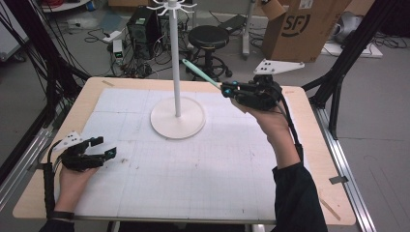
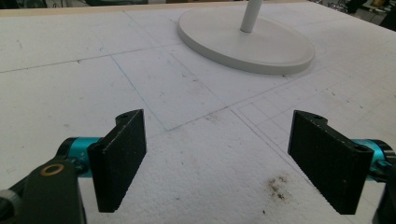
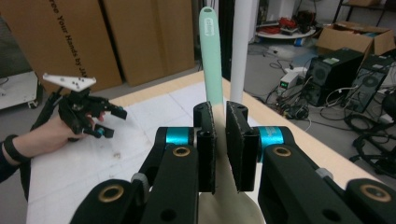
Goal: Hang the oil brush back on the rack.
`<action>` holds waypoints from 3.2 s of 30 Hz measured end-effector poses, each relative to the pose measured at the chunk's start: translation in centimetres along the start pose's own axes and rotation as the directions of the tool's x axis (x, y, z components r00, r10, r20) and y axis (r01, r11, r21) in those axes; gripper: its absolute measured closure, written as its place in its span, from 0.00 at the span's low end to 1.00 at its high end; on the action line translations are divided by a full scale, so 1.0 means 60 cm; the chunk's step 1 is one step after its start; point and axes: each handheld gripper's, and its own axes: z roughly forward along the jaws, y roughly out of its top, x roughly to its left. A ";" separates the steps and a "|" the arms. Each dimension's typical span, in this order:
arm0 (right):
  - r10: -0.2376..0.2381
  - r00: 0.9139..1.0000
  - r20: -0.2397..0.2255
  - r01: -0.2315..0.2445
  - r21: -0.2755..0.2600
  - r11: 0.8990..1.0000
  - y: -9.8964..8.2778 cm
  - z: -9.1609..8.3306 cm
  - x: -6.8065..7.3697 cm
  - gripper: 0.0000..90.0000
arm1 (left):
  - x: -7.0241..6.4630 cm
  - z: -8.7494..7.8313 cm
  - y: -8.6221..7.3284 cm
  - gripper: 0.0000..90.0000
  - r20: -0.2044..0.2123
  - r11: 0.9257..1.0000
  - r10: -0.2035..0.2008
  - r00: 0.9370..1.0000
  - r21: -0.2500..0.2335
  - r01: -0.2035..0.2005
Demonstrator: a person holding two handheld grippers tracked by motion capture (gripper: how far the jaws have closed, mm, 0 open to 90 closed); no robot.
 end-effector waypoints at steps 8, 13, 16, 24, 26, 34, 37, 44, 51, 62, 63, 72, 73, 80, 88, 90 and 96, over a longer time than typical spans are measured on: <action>-0.002 1.000 0.023 0.003 -0.024 1.000 0.039 -0.014 -0.007 0.92 | 0.000 0.000 0.000 0.23 -0.002 1.000 -0.002 1.000 0.000 0.002; 0.000 0.999 0.034 0.001 -0.034 0.999 0.056 -0.019 -0.006 0.92 | 0.000 0.000 0.000 0.23 -0.001 1.000 -0.002 1.000 0.000 0.002; 0.000 0.999 0.049 0.002 -0.050 0.999 0.073 -0.026 -0.010 0.92 | 0.000 0.000 0.000 0.23 -0.002 1.000 -0.001 1.000 0.000 0.001; 0.012 0.998 0.069 -0.005 -0.091 0.996 0.098 -0.042 -0.022 0.92 | -0.001 0.000 0.000 0.23 -0.001 1.000 0.001 1.000 0.001 -0.001; 0.009 0.997 0.074 -0.002 -0.096 0.995 0.103 -0.043 -0.024 0.92 | -0.001 0.000 0.000 0.23 -0.002 1.000 0.001 1.000 0.000 -0.001; -0.012 0.997 0.083 0.019 -0.092 0.996 0.121 -0.036 -0.024 0.92 | -0.001 0.000 0.000 0.23 -0.002 1.000 0.003 1.000 0.002 -0.003; -0.012 0.996 0.092 0.021 -0.098 0.995 0.127 -0.036 -0.026 0.92 | -0.001 0.000 0.000 0.23 -0.001 1.000 0.004 1.000 0.002 -0.004; -0.009 0.995 0.102 0.018 -0.091 0.996 0.129 -0.030 -0.034 0.92 | -0.001 0.001 0.000 0.23 -0.003 1.000 0.006 1.000 0.002 -0.006; -0.011 0.996 0.094 0.019 -0.081 0.997 0.125 -0.024 -0.035 0.92 | -0.001 0.000 0.000 0.23 -0.002 1.000 0.006 1.000 0.003 -0.006; -0.017 0.997 0.082 0.022 -0.069 0.997 0.124 -0.011 -0.030 0.92 | -0.001 0.001 0.000 0.23 -0.002 1.000 0.006 1.000 0.004 -0.006; -0.017 0.997 0.082 0.023 -0.068 0.997 0.124 -0.010 -0.030 0.92 | -0.001 0.001 0.000 0.23 -0.002 1.000 0.005 1.000 0.004 -0.005; -0.017 0.997 0.073 0.021 -0.049 0.999 0.123 0.005 -0.029 0.92 | -0.001 0.000 0.000 0.23 -0.002 1.000 0.006 1.000 0.004 -0.006; -0.016 0.997 0.071 0.020 -0.047 0.999 0.122 0.007 -0.029 0.92 | -0.001 0.000 0.000 0.23 -0.001 1.000 0.007 1.000 0.004 -0.007; -0.034 0.997 0.062 0.034 -0.002 0.999 0.109 0.027 -0.026 0.79 | -0.001 0.001 0.000 0.23 -0.003 1.000 0.006 1.000 0.003 -0.006; -0.052 0.998 0.047 0.052 0.010 0.999 0.072 0.022 -0.025 0.54 | -0.002 0.001 0.000 0.23 -0.003 1.000 0.009 1.000 0.004 -0.009; -0.048 0.998 0.046 0.047 0.010 0.999 0.053 0.016 -0.026 0.50 | -0.002 0.001 0.000 0.23 -0.005 1.000 0.012 1.000 0.006 -0.012; -0.036 0.998 0.060 0.035 0.023 0.999 -0.009 -0.007 -0.029 0.37 | -0.003 0.002 0.000 0.23 -0.001 1.000 0.019 1.000 0.006 -0.019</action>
